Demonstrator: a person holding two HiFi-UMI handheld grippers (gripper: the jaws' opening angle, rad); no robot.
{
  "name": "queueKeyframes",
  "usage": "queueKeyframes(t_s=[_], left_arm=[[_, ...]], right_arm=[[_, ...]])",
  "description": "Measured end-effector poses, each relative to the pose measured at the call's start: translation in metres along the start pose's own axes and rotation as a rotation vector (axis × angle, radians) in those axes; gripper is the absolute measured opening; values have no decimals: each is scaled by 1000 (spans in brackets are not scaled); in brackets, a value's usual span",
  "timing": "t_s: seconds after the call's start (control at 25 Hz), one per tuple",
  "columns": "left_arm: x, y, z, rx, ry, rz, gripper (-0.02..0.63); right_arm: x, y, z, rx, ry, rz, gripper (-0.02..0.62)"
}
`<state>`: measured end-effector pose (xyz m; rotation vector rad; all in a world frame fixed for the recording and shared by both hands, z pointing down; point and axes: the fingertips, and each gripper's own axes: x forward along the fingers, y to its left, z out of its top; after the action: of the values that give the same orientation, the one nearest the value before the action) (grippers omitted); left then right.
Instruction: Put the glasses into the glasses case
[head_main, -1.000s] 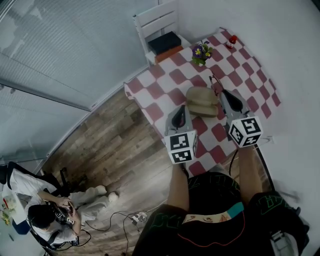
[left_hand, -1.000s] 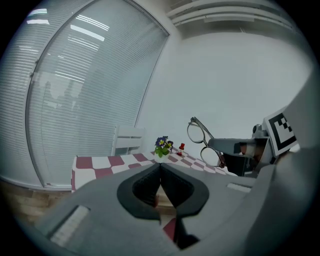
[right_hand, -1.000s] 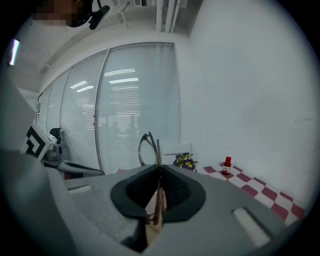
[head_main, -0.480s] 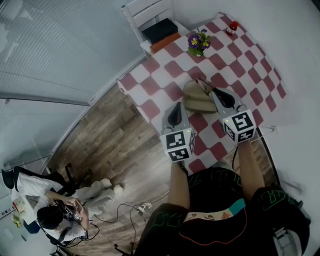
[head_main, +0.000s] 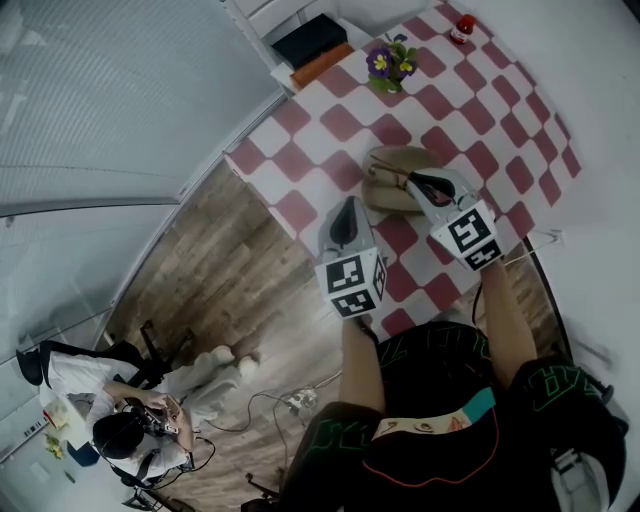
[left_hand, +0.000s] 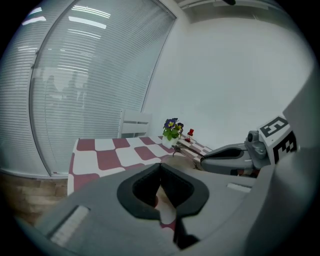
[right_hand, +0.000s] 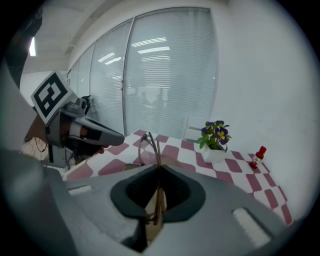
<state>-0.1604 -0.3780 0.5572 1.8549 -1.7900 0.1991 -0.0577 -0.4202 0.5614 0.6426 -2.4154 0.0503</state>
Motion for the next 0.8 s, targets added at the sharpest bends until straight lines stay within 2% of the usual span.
queueKeyframes(t_s=[0.32,0.8], left_arm=[[4,2,-8,1,27,5,11],[7,3,-16,-1,49,8,11]], right_arm=[[14,11,-22,-57,112,95,21],[25,30,-47,-237,296,185,21]])
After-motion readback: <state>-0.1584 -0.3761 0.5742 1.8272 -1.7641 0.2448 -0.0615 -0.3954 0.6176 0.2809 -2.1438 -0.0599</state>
